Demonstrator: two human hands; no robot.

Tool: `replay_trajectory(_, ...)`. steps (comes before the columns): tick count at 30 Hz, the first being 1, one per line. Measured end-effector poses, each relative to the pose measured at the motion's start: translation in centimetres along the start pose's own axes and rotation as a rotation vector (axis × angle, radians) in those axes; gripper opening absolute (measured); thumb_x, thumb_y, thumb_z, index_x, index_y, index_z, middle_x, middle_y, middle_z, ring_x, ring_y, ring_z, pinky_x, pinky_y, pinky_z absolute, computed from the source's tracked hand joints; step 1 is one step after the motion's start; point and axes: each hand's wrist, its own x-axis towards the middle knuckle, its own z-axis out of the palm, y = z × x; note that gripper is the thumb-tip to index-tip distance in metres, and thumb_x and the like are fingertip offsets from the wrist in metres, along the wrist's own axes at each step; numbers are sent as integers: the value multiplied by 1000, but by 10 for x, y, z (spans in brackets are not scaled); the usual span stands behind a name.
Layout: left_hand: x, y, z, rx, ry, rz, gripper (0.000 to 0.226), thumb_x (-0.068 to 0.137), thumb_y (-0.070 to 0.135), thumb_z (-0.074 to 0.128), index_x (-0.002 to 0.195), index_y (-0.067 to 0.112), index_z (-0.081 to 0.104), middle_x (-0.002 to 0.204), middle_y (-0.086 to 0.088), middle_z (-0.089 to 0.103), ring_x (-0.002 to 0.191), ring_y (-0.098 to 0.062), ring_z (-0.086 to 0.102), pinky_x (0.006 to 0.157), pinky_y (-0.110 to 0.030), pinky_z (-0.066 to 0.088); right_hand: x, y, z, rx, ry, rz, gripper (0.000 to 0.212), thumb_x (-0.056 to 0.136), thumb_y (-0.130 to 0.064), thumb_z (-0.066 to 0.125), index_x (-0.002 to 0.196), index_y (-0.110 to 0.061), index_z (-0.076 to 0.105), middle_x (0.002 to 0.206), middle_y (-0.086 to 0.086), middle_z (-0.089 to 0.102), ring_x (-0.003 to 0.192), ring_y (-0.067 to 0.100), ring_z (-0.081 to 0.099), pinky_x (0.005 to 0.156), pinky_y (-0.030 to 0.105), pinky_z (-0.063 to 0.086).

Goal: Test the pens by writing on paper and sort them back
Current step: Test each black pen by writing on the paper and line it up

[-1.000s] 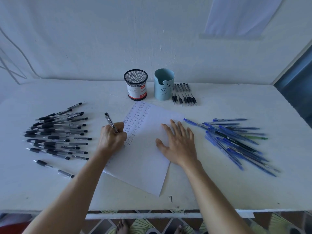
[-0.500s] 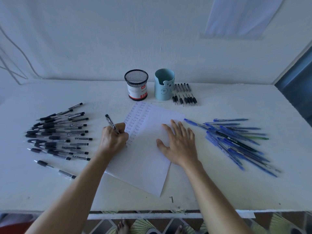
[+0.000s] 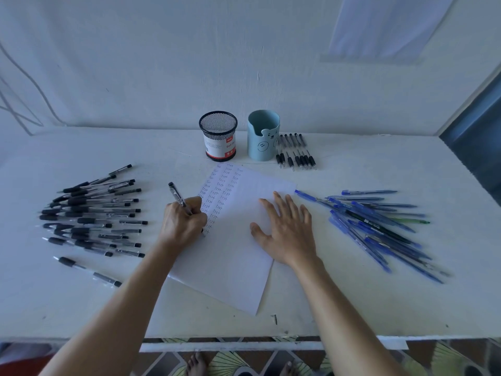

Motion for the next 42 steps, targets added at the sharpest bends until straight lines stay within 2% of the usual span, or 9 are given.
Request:
replay_trajectory(6, 0, -3, 1, -23, 21, -13, 21, 55, 11, 47, 54, 16, 26, 49, 8, 23, 52, -13, 20, 45, -27, 17, 0, 0, 1, 4, 7, -1, 86, 75, -73, 6, 153, -40, 21, 167, -5, 8, 153, 19, 3, 120, 48, 4)
replay_trajectory(9, 5, -9, -2, -239, 60, -138, 16, 58, 8, 54, 53, 16, 41, 42, 5, 37, 44, -18, 37, 48, -26, 29, 0, 0, 1, 0, 9, -2, 85, 76, -73, 6, 153, -40, 21, 167, -5, 9, 153, 20, 4, 120, 48, 4)
replay_trajectory(14, 10, -5, -1, -571, 163, -187, 14, 97, 32, 52, 91, 22, 45, 40, 6, 35, 29, -13, 31, 39, -22, 29, 0, 1, 1, 3, 8, 0, 85, 75, -73, 6, 153, -41, 21, 167, -5, 8, 153, 19, 4, 120, 48, 4)
replay_trajectory(18, 12, -4, 0, -481, 111, -166, 36, 106, 42, 36, 93, 17, 59, 42, -2, 39, 26, -15, 34, 34, -18, 26, 1, 0, 0, 6, 1, -2, 86, 75, -73, 6, 153, -41, 21, 167, -5, 8, 153, 19, 4, 120, 48, 4)
replay_trajectory(25, 10, -1, -2, -401, 8, -167, 43, 90, 69, 52, 85, 29, 69, 44, -6, 45, 33, -19, 38, 42, -24, 33, 0, 0, -1, 4, 5, 1, 87, 74, -73, 5, 153, -40, 21, 167, -5, 8, 153, 19, 5, 120, 48, 5)
replay_trajectory(30, 9, 2, 1, -279, -24, -186, 39, 105, 43, 41, 94, 18, 68, 43, -5, 53, 31, -16, 42, 44, -26, 36, 0, 0, -1, -2, 1, 0, 87, 74, -73, 6, 153, -40, 21, 167, -5, 8, 153, 19, 5, 120, 48, 5)
replay_trajectory(34, 7, 9, 2, -143, -70, -176, 34, 105, 40, 44, 89, 21, 67, 44, -2, 56, 36, -16, 46, 49, -28, 40, 0, -1, 0, 21, -1, -3, 86, 75, -71, 6, 153, -39, 22, 167, -6, 8, 153, 18, 4, 120, 47, 2)
replay_trajectory(38, 16, 21, 16, 264, -188, -112, 23, 97, 42, 54, 80, 26, 57, 53, 5, 60, 68, -26, 57, 66, -34, 45, -1, 0, -2, 67, 21, -2, 85, 79, -57, -2, 156, -30, 19, 166, -8, 12, 153, 16, 6, 121, 45, 2)
replay_trajectory(42, 23, 46, 44, 514, -273, -63, 21, 92, 47, 54, 104, 30, 58, 87, -2, 63, 95, -30, 59, 68, -34, 38, 0, 1, -1, 80, 66, 16, 72, 89, -41, 7, 157, -19, 15, 163, -3, 22, 152, 17, 13, 120, 44, 8)
